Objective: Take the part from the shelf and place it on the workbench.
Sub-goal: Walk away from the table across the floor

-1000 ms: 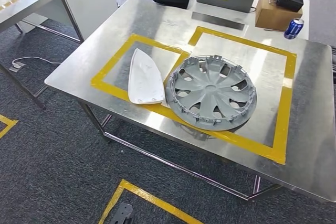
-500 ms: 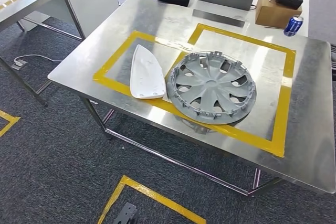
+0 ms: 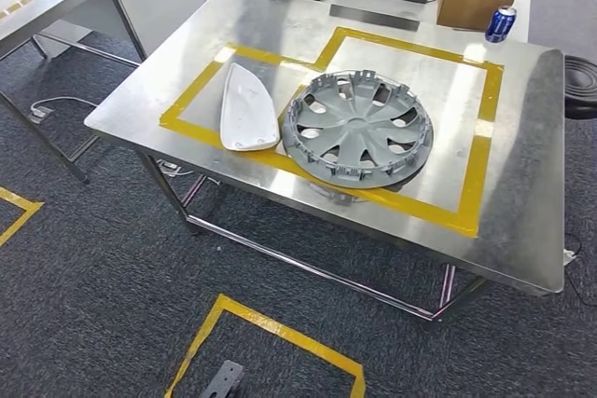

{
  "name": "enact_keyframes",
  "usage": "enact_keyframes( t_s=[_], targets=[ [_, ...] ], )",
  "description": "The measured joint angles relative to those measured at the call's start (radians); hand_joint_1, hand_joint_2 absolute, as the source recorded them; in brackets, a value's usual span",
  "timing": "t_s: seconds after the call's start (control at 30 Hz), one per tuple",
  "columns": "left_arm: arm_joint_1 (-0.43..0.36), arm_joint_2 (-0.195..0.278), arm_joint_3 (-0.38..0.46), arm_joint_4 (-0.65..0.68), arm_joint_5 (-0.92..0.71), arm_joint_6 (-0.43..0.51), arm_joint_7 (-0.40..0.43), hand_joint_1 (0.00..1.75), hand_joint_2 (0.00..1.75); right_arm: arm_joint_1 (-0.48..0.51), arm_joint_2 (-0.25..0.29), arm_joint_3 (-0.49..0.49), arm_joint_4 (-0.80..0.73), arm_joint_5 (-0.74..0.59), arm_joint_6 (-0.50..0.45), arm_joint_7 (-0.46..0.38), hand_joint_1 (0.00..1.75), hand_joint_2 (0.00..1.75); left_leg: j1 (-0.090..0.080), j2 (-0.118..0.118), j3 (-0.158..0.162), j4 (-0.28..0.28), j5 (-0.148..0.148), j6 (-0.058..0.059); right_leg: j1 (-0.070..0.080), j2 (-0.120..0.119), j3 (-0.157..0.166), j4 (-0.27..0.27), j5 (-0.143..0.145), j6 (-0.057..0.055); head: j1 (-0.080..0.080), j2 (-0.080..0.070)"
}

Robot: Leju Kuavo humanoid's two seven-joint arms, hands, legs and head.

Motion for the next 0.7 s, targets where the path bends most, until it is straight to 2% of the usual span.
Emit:
enact_keyframes(
  t_s=[0.03, 0.07, 0.1, 0.17, 0.2, 0.23, 0.27, 0.3, 0.33, 0.37, 0.4, 0.43, 0.47, 0.5, 0.53, 0.57, 0.6, 0.63, 0.67, 0.7],
  targets=[
    [0.002, -0.001, 0.0, 0.0, 0.001, -0.002, -0.001, 0.0, 0.0, -0.002, 0.0, 0.0, 0.0, -0.007, 0.003, -0.01, 0.0, 0.0, 0.003, -0.017, 0.05, -0.073, 0.0, 0.005, 0.001, 0.005, -0.009, 0.001, 0.01, 0.006, 0.001, 0.0],
    [0.004, -0.002, -0.001, 0.0, 0.003, -0.004, -0.003, 0.0, 0.0, -0.005, 0.0, 0.0, 0.0, -0.013, 0.006, -0.02, 0.0, 0.0, 0.004, -0.032, 0.083, -0.127, -0.007, 0.009, 0.002, 0.012, -0.018, 0.002, 0.021, 0.013, 0.001, 0.0],
    [0.005, -0.003, -0.001, 0.0, 0.004, -0.006, -0.005, 0.0, 0.0, -0.008, 0.0, 0.0, 0.0, -0.019, 0.006, -0.028, 0.0, 0.0, 0.004, -0.04, 0.099, -0.16, -0.013, 0.014, 0.001, 0.017, -0.028, 0.001, 0.034, 0.019, 0.002, 0.0],
    [0.007, -0.004, -0.002, 0.0, 0.007, -0.008, -0.007, 0.0, 0.0, -0.007, -0.001, 0.0, 0.0, -0.025, 0.007, -0.036, 0.0, 0.0, 0.002, -0.023, 0.086, -0.171, -0.007, 0.028, -0.001, 0.03, -0.044, -0.002, 0.054, 0.029, 0.001, 0.0],
    [0.008, -0.004, -0.002, 0.0, 0.007, -0.008, -0.008, 0.0, 0.0, -0.003, -0.001, -0.001, 0.0, -0.027, 0.008, -0.037, 0.0, 0.0, 0.003, -0.012, 0.076, -0.171, 0.002, 0.037, -0.003, 0.028, -0.054, 0.006, 0.042, 0.034, 0.003, 0.0],
    [0.01, -0.005, -0.003, 0.0, 0.008, -0.008, -0.008, 0.0, 0.0, 0.001, -0.002, -0.001, 0.0, -0.028, 0.008, -0.036, 0.0, 0.0, 0.004, -0.001, 0.066, -0.173, 0.012, 0.045, -0.003, 0.023, -0.067, 0.031, 0.01, 0.039, 0.004, 0.0],
    [0.01, -0.004, -0.003, 0.0, 0.008, -0.008, -0.009, 0.0, 0.0, 0.004, -0.002, -0.001, 0.0, -0.029, 0.009, -0.036, 0.0, 0.0, 0.004, 0.01, 0.056, -0.173, 0.022, 0.051, -0.004, 0.014, -0.082, 0.076, -0.037, 0.042, 0.007, 0.0],
    [0.011, -0.004, -0.004, 0.0, 0.008, -0.008, -0.01, 0.0, 0.0, 0.005, -0.002, -0.001, 0.001, -0.029, 0.01, -0.036, 0.0, 0.0, 0.003, 0.021, 0.045, -0.173, 0.031, 0.055, -0.003, 0.005, -0.098, 0.14, -0.09, 0.046, 0.011, 0.0],
    [0.011, -0.004, -0.004, 0.0, 0.008, -0.008, -0.01, 0.0, 0.0, 0.005, -0.002, -0.001, 0.001, -0.03, 0.011, -0.035, 0.0, 0.0, 0.001, 0.033, 0.032, -0.173, 0.041, 0.057, -0.003, 0.001, -0.111, 0.209, -0.129, 0.049, 0.013, 0.0],
    [0.011, -0.004, -0.004, 0.0, 0.009, -0.008, -0.01, 0.0, 0.0, 0.005, -0.002, -0.001, 0.001, -0.03, 0.011, -0.033, 0.0, 0.0, -0.001, 0.046, 0.02, -0.172, 0.051, 0.058, -0.003, -0.001, -0.117, 0.264, -0.145, 0.051, 0.014, 0.0],
    [0.011, -0.004, -0.004, 0.0, 0.009, -0.008, -0.01, 0.0, 0.0, 0.004, -0.002, -0.001, 0.001, -0.031, 0.011, -0.031, 0.0, 0.0, -0.002, 0.059, 0.006, -0.171, 0.061, 0.058, -0.003, -0.003, -0.109, 0.294, -0.137, 0.053, 0.014, 0.0],
    [0.011, -0.004, -0.004, 0.0, 0.01, -0.008, -0.01, 0.0, 0.0, 0.005, -0.002, -0.001, 0.001, -0.031, 0.011, -0.029, 0.0, 0.0, -0.003, 0.071, -0.008, -0.17, 0.071, 0.057, -0.003, -0.006, -0.084, 0.288, -0.11, 0.054, 0.014, 0.0],
    [0.01, -0.004, -0.004, 0.0, 0.011, -0.008, -0.01, 0.0, 0.0, 0.005, -0.002, -0.001, 0.001, -0.031, 0.012, -0.028, 0.0, 0.0, -0.003, 0.081, -0.02, -0.167, 0.079, 0.054, -0.003, -0.015, -0.04, 0.246, -0.079, 0.055, 0.014, 0.0],
    [0.01, -0.004, -0.004, 0.0, 0.011, -0.006, -0.01, 0.0, 0.0, 0.005, -0.002, -0.001, 0.001, -0.031, 0.012, -0.026, 0.0, 0.0, -0.004, 0.089, -0.03, -0.163, 0.087, 0.05, -0.003, -0.037, 0.02, 0.177, -0.063, 0.056, 0.015, 0.0],
    [0.009, -0.004, -0.004, 0.0, 0.011, -0.005, -0.01, 0.0, 0.0, 0.003, -0.002, -0.001, 0.001, -0.031, 0.012, -0.026, 0.0, 0.0, -0.006, 0.098, -0.037, -0.157, 0.092, 0.046, -0.001, -0.06, 0.082, 0.095, -0.066, 0.055, 0.016, 0.0],
    [0.009, -0.004, -0.004, 0.0, 0.011, -0.003, -0.009, 0.0, 0.0, -0.001, -0.002, -0.001, 0.001, -0.031, 0.013, -0.026, 0.0, 0.0, -0.008, 0.107, -0.042, -0.152, 0.097, 0.041, 0.002, -0.08, 0.126, 0.028, -0.08, 0.051, 0.017, 0.0],
    [0.008, -0.004, -0.004, 0.0, 0.012, -0.001, -0.007, 0.0, 0.0, -0.004, -0.002, -0.001, 0.001, -0.031, 0.013, -0.026, 0.0, 0.0, -0.01, 0.117, -0.045, -0.148, 0.102, 0.036, 0.004, -0.091, 0.151, -0.016, -0.097, 0.045, 0.018, 0.0],
    [0.008, -0.004, -0.004, 0.0, 0.013, -0.001, -0.006, 0.0, 0.0, -0.006, -0.002, -0.001, 0.001, -0.031, 0.013, -0.026, 0.0, 0.0, -0.01, 0.13, -0.046, -0.146, 0.107, 0.032, 0.006, -0.086, 0.156, -0.035, -0.104, 0.037, 0.018, 0.0],
    [0.007, -0.004, -0.004, 0.0, 0.014, -0.002, -0.005, 0.0, 0.0, -0.006, -0.002, -0.001, 0.001, -0.031, 0.013, -0.026, 0.0, 0.0, -0.009, 0.136, -0.047, -0.144, 0.109, 0.026, 0.005, -0.076, 0.146, -0.035, -0.1, 0.026, 0.018, 0.0],
    [0.007, -0.003, -0.004, 0.0, 0.015, -0.004, -0.004, 0.0, 0.0, -0.004, -0.002, -0.002, 0.001, -0.031, 0.013, -0.026, 0.0, 0.0, -0.007, 0.125, -0.05, -0.138, 0.1, 0.019, 0.004, -0.065, 0.139, -0.034, -0.093, 0.017, 0.019, 0.0]
  ],
)
